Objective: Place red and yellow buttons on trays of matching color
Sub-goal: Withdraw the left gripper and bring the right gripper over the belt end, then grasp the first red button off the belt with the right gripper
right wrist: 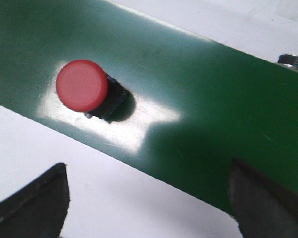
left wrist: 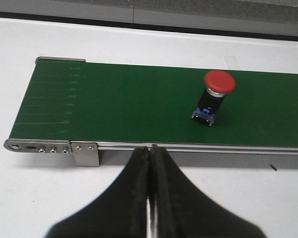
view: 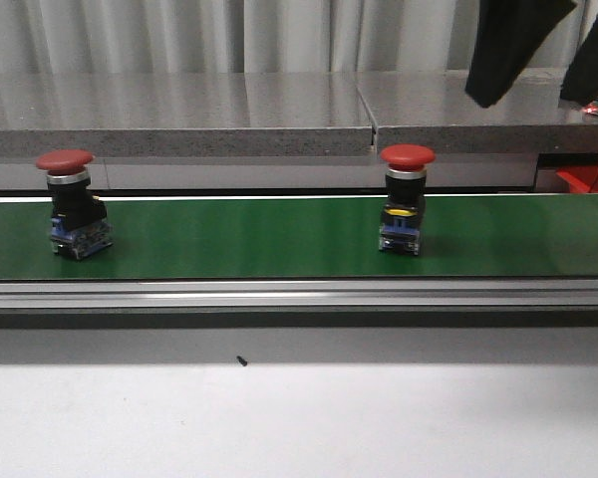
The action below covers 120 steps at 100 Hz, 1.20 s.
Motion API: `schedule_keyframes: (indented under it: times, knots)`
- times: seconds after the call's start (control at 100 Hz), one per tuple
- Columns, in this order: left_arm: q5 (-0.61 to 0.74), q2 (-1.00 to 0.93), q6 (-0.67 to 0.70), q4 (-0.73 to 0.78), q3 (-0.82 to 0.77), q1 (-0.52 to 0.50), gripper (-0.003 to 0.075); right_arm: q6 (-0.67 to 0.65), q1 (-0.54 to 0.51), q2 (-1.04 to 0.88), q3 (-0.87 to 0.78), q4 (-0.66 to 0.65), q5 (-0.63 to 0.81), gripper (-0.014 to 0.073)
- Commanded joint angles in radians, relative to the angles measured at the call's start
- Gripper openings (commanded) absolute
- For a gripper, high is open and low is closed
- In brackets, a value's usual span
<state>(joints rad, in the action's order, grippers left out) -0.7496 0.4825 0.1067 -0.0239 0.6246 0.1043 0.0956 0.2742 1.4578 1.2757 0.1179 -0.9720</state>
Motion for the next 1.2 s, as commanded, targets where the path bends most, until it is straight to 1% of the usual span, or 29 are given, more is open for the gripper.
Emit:
schedule_keyframes:
  times: [0.0, 0.21, 0.51, 0.55, 0.6, 0.65, 0.7, 0.77, 0.84, 0.89, 1.05, 1.19]
  knots:
    - [0.065, 0.005, 0.01, -0.003, 0.026, 0.008, -0.0019, 0.047, 0.017, 0.027, 0.076, 0.009, -0.007, 0.0644]
    - [0.065, 0.005, 0.01, -0.003, 0.026, 0.008, -0.0019, 0.163, 0.045, 0.14, 0.136, 0.009, 0.006, 0.0644]
    - [0.065, 0.005, 0.01, -0.003, 0.026, 0.008, -0.0019, 0.169, 0.045, 0.237, 0.15, 0.008, 0.069, 0.0641]
    - [0.065, 0.005, 0.01, -0.003, 0.026, 0.008, -0.0019, 0.169, 0.045, 0.241, 0.15, 0.008, 0.074, 0.0619]
    - [0.065, 0.005, 0.01, -0.003, 0.026, 0.008, -0.0019, 0.169, 0.045, 0.243, 0.15, 0.008, 0.079, 0.057]
    - [0.065, 0.005, 0.01, -0.003, 0.026, 0.008, -0.0019, 0.169, 0.045, 0.243, 0.15, 0.008, 0.084, 0.0496]
    - [0.065, 0.005, 0.01, -0.003, 0.026, 0.008, -0.0019, 0.169, 0.045, 0.243, 0.15, 0.008, 0.084, 0.04]
    - [0.065, 0.005, 0.01, -0.003, 0.026, 0.008, -0.0019, 0.169, 0.044, 0.243, 0.15, 0.008, 0.082, 0.029]
    - [0.065, 0.005, 0.01, -0.003, 0.026, 0.008, -0.0019, 0.169, 0.041, 0.242, 0.15, 0.008, 0.081, 0.0227]
    - [0.065, 0.005, 0.01, -0.003, 0.026, 0.008, -0.0019, 0.169, 0.041, 0.237, 0.15, 0.008, 0.08, 0.0213]
    - [0.065, 0.005, 0.01, -0.003, 0.026, 0.008, -0.0019, 0.169, 0.029, 0.2, 0.15, 0.008, 0.084, 0.0213]
    - [0.065, 0.005, 0.01, -0.003, 0.026, 0.008, -0.0019, 0.169, -0.036, 0.142, 0.15, 0.006, 0.089, 0.0213]
